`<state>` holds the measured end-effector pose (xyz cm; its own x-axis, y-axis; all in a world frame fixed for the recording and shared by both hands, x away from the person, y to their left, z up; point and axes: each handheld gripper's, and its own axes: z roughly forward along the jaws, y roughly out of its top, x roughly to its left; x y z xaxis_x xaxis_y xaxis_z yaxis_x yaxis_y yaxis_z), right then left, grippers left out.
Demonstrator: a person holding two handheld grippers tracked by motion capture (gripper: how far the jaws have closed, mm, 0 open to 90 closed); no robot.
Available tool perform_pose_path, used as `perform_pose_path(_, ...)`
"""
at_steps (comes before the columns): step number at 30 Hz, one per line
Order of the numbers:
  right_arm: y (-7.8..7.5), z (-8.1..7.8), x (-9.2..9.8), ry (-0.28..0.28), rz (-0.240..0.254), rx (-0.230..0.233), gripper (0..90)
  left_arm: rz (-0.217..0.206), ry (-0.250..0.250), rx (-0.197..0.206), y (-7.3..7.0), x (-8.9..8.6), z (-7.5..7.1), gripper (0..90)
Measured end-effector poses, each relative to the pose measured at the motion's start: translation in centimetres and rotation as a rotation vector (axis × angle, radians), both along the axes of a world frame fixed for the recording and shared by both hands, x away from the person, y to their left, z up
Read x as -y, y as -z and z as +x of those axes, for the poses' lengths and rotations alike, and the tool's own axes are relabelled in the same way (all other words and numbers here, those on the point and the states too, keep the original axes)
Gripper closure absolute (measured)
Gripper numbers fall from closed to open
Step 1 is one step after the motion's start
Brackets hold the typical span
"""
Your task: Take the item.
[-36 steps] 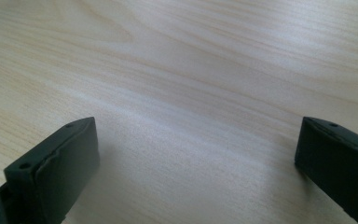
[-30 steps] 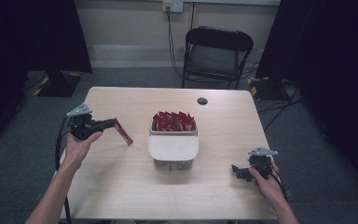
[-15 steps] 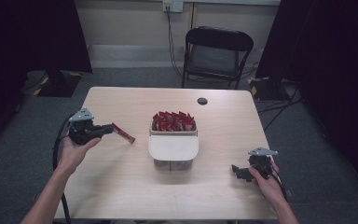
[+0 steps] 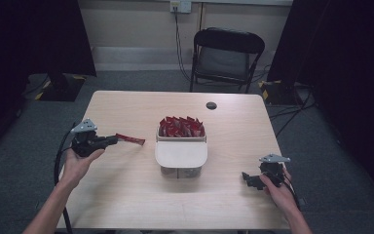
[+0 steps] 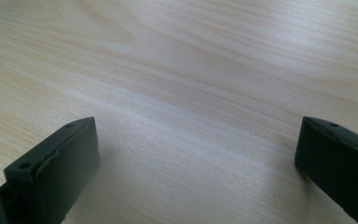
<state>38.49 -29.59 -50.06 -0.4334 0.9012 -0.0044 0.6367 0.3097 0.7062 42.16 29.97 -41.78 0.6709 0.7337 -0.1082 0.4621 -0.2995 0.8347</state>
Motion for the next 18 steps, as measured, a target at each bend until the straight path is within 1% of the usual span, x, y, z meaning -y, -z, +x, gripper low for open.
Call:
perform_pose_path(2,0.0,0.0,0.0,-0.001,0.000,0.000,0.0,0.033,-0.006,-0.009,0.2,0.2,-0.1,87.8)
perform_pose_path(3,0.0,0.0,0.0,0.000,0.000,0.000,0.0,0.023,-0.007,-0.013,0.3,0.2,-0.2,87.6)
perform_pose_path(4,0.0,0.0,0.0,-0.001,-0.001,-0.001,0.0,0.002,-0.005,-0.014,0.5,0.2,-0.3,87.6)
perform_pose_path(5,0.0,0.0,0.0,-0.001,-0.001,0.001,0.0,-0.008,0.003,-0.026,0.7,0.3,-0.3,87.5)
perform_pose_path(7,0.0,0.0,0.0,0.000,0.000,0.000,0.0,0.028,0.009,-0.026,1.1,0.6,-0.4,87.6)
perform_pose_path(9,0.0,0.0,0.0,-0.001,-0.001,-0.001,0.0,0.045,0.022,-0.039,1.5,0.8,-0.5,87.5)
perform_pose_path(12,0.0,0.0,0.0,0.000,0.000,0.000,0.0,0.053,0.001,-0.004,2.0,1.1,-0.7,87.5)
perform_pose_path(15,0.0,0.0,0.0,-0.001,-0.001,0.001,0.0,0.048,0.019,-0.026,2.4,1.6,-0.7,87.6)
perform_pose_path(17,0.0,0.0,0.0,0.000,0.000,0.000,0.0,0.062,0.029,-0.033,2.7,1.9,-0.6,87.4)
perform_pose_path(18,0.0,0.0,0.0,-0.001,-0.001,-0.001,0.0,0.053,0.034,-0.039,2.8,1.9,-0.6,87.4)
